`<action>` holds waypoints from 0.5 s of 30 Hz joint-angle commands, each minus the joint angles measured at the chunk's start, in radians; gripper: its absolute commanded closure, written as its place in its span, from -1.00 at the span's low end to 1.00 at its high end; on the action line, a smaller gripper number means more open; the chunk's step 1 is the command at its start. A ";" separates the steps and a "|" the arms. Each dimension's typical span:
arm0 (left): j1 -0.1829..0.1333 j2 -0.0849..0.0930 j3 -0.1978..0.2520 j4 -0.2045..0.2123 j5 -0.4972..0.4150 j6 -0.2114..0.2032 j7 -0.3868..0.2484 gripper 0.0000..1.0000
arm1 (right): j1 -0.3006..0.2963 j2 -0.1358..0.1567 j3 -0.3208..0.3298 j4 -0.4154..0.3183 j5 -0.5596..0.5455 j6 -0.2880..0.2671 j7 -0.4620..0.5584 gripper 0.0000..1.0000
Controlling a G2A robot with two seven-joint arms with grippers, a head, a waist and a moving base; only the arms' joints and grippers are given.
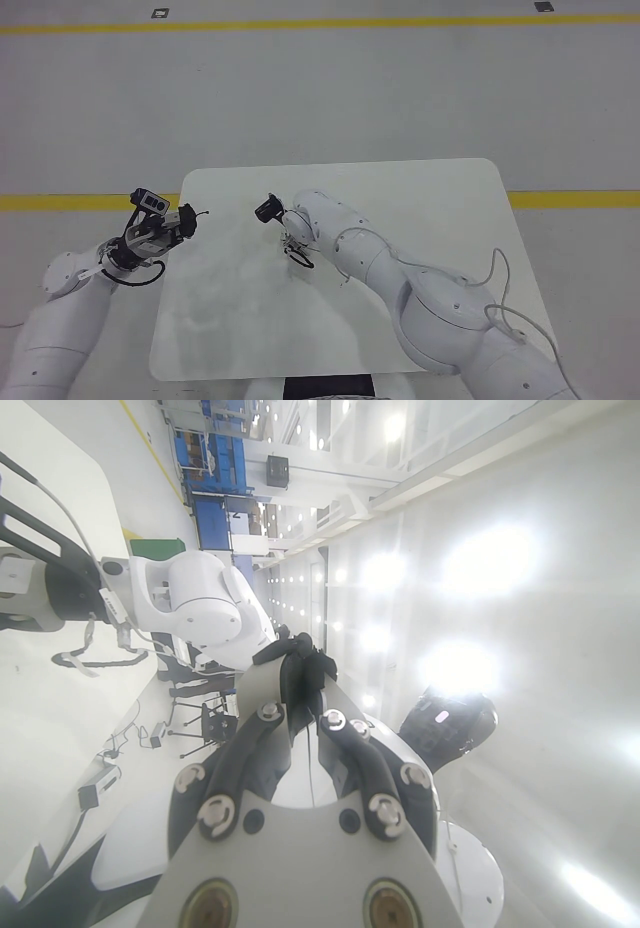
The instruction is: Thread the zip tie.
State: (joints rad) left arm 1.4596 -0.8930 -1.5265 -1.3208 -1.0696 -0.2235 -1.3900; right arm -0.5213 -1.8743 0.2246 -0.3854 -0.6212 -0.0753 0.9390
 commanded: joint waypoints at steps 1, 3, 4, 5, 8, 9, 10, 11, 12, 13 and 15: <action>0.000 0.000 0.000 0.000 0.000 0.000 0.000 1.00 | 0.000 -0.007 0.001 0.011 -0.008 0.000 0.000 0.84; 0.000 0.000 0.000 0.000 0.000 0.000 0.000 1.00 | 0.000 -0.014 0.002 0.021 -0.015 0.000 0.001 0.84; 0.000 0.000 0.000 0.000 0.000 0.000 0.000 1.00 | 0.001 -0.018 0.004 0.028 -0.018 -0.002 0.000 0.86; 0.000 0.000 0.000 0.000 0.000 0.000 0.000 1.00 | 0.001 -0.021 0.004 0.033 -0.021 -0.002 0.000 0.86; 0.000 0.000 0.000 0.000 0.000 0.000 0.000 1.00 | 0.001 -0.030 0.008 0.047 -0.028 -0.006 0.000 0.84; 0.000 0.000 0.000 0.000 0.000 0.000 0.000 1.00 | 0.001 -0.033 0.009 0.052 -0.030 -0.007 -0.001 0.84; 0.000 0.000 0.000 0.000 0.000 0.000 0.000 1.00 | 0.001 -0.035 0.010 0.056 -0.033 -0.008 -0.001 0.82; 0.000 0.000 0.000 0.000 0.000 0.000 0.000 1.00 | 0.001 -0.038 0.012 0.061 -0.036 -0.010 -0.002 0.82; 0.000 0.000 0.000 0.000 0.000 0.000 0.000 1.00 | 0.001 -0.041 0.013 0.066 -0.038 -0.012 -0.003 0.82; 0.000 0.000 0.000 0.000 0.000 0.000 0.000 1.00 | 0.001 -0.043 0.014 0.070 -0.040 -0.013 -0.003 0.80; 0.000 0.000 0.000 0.000 0.000 0.000 0.000 1.00 | 0.002 -0.048 0.017 0.080 -0.044 -0.017 -0.003 0.78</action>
State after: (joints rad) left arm 1.4596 -0.8930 -1.5265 -1.3208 -1.0696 -0.2235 -1.3900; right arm -0.5197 -1.9204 0.2405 -0.3100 -0.6630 -0.0906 0.9359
